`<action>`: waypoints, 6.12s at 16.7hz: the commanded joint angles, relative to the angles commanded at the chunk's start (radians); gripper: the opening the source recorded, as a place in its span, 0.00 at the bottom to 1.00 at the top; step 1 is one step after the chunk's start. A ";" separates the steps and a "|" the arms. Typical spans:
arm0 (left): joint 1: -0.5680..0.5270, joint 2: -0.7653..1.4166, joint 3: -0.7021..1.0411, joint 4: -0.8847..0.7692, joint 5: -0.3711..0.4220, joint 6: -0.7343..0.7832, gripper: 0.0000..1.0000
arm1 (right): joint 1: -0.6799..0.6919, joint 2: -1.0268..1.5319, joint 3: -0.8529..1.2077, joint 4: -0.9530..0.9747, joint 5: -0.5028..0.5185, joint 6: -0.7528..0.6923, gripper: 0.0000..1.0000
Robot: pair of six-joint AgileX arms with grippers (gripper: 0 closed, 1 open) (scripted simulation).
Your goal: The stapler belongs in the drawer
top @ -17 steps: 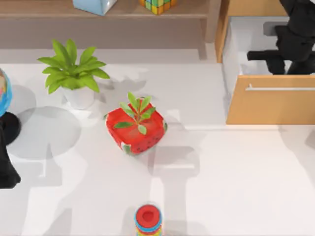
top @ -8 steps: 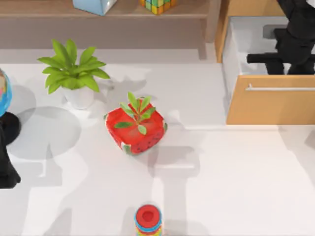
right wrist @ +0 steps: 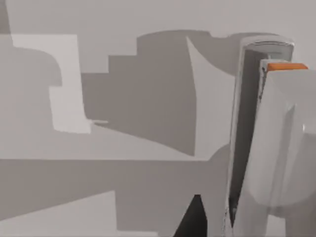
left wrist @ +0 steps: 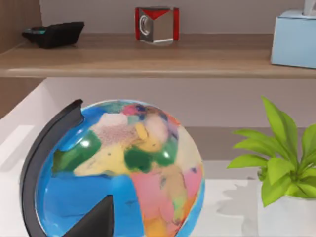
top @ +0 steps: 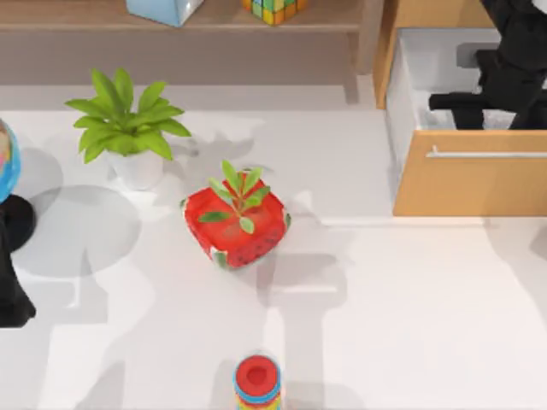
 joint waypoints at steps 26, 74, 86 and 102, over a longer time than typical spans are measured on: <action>0.000 0.000 0.000 0.000 0.000 0.000 1.00 | 0.102 -0.496 -0.561 0.802 0.055 -0.434 1.00; 0.000 0.000 0.000 0.000 0.000 0.000 1.00 | 0.176 -0.465 -1.856 2.963 0.343 -1.706 0.32; 0.000 0.000 0.000 0.000 0.000 0.000 1.00 | 0.176 -0.465 -1.856 2.963 0.343 -1.706 0.00; 0.000 0.000 0.000 0.000 0.000 0.000 1.00 | 0.111 -0.389 -1.614 2.790 0.277 -1.702 0.00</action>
